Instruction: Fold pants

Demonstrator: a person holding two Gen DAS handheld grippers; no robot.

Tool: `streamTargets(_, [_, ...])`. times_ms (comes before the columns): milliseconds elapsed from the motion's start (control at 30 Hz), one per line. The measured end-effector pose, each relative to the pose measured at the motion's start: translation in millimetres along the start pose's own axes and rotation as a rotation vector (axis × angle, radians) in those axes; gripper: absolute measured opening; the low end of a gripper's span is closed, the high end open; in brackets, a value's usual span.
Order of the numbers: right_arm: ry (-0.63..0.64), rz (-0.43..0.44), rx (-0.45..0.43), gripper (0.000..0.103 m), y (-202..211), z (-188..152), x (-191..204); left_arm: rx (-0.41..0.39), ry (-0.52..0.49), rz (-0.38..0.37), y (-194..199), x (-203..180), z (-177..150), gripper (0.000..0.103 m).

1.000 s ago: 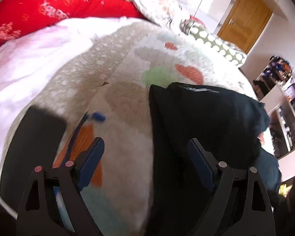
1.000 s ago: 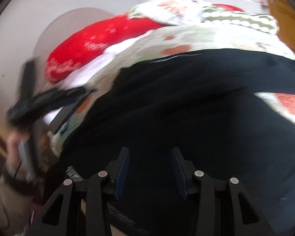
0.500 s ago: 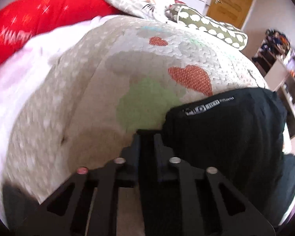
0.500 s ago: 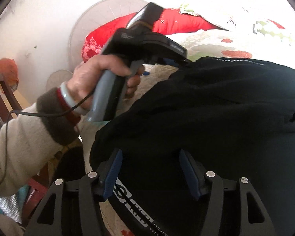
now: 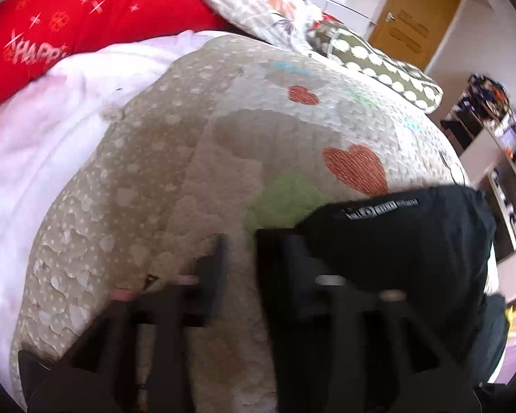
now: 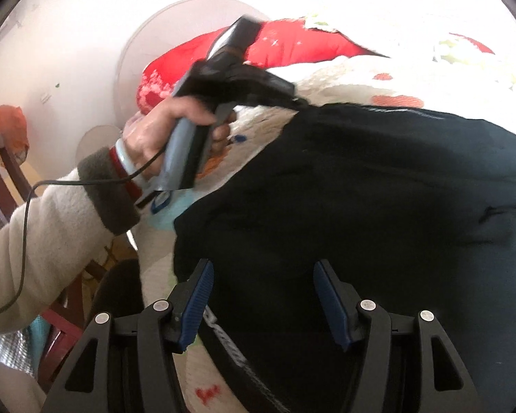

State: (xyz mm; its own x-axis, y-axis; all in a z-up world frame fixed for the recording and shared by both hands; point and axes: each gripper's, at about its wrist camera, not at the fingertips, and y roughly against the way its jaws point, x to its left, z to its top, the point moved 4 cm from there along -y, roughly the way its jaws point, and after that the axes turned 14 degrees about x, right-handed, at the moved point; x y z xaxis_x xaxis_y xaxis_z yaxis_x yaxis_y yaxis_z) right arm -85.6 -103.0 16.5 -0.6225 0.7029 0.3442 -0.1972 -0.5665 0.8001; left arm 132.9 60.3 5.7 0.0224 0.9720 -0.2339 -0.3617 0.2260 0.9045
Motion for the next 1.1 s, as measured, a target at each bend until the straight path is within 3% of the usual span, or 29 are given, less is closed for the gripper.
streamTargets(33, [-0.015,-0.002,-0.014,0.059,0.6,6.8,-7.8,-0.016,0.006,-0.015,1.3,1.1,1.3,0.069])
streamTargets(133, [-0.048,-0.010,-0.049,0.059,14.8,7.6,-21.3,0.000,-0.003,-0.070,-2.6,-4.0,4.6,0.069])
streamTargets(200, [-0.063,-0.026,-0.055,0.059,21.3,6.0,-27.1,0.062,-0.030,-0.085,-14.8,-15.4,5.6,0.069])
streamTargets(300, [-0.084,-0.058,-0.064,0.059,28.1,5.4,-34.7,0.067,-0.121,0.005,-25.9,-37.5,4.2,0.069])
streamTargets(367, [-0.102,-0.088,-0.073,0.059,37.2,-0.7,-41.6,0.038,-0.176,0.016,-21.0,-51.2,0.7,0.039])
streamTargets(400, [-0.111,-0.107,-0.077,0.059,42.0,-0.8,-43.6,0.015,-0.185,0.030,-13.3,-56.4,-1.2,0.015])
streamTargets(433, [-0.119,-0.122,-0.083,0.059,48.5,-2.6,-45.8,-0.011,-0.194,0.023,-4.2,-59.5,-3.5,0.007])
streamTargets(533, [-0.186,-0.181,-0.132,0.059,76.4,-8.0,-66.7,-0.106,-0.247,-0.052,40.5,-76.0,-22.9,0.007])
streamTargets(667, [-0.326,-0.227,-0.243,0.059,122.9,-24.2,-98.6,-0.224,-0.438,-0.145,106.1,-114.0,-100.3,0.007])
streamTargets(700, [-0.346,-0.241,-0.258,0.059,129.1,-28.3,-102.8,-0.229,-0.497,-0.176,117.4,-123.5,-136.1,0.007])
streamTargets(800, [-0.426,-0.284,-0.296,0.059,152.8,-49.8,-120.6,-0.182,-0.545,-0.212,121.8,-129.5,-204.8,0.007])
streamTargets(867, [-0.459,-0.297,-0.314,0.059,164.2,-60.7,-127.6,-0.144,-0.538,-0.230,115.4,-125.0,-229.6,0.007])
streamTargets(933, [-0.510,-0.277,-0.348,0.060,176.5,-73.9,-138.3,-0.132,-0.499,-0.186,107.3,-113.0,-246.6,0.007])
streamTargets(1000, [-0.577,-0.236,-0.364,0.072,180.8,-81.0,-153.7,-0.102,-0.391,-0.231,101.5,-91.4,-248.9,0.007])
streamTargets(1100, [-0.685,-0.214,-0.301,0.076,174.2,-87.8,-183.9,-0.106,-0.328,-0.226,99.9,-76.0,-247.2,0.007])
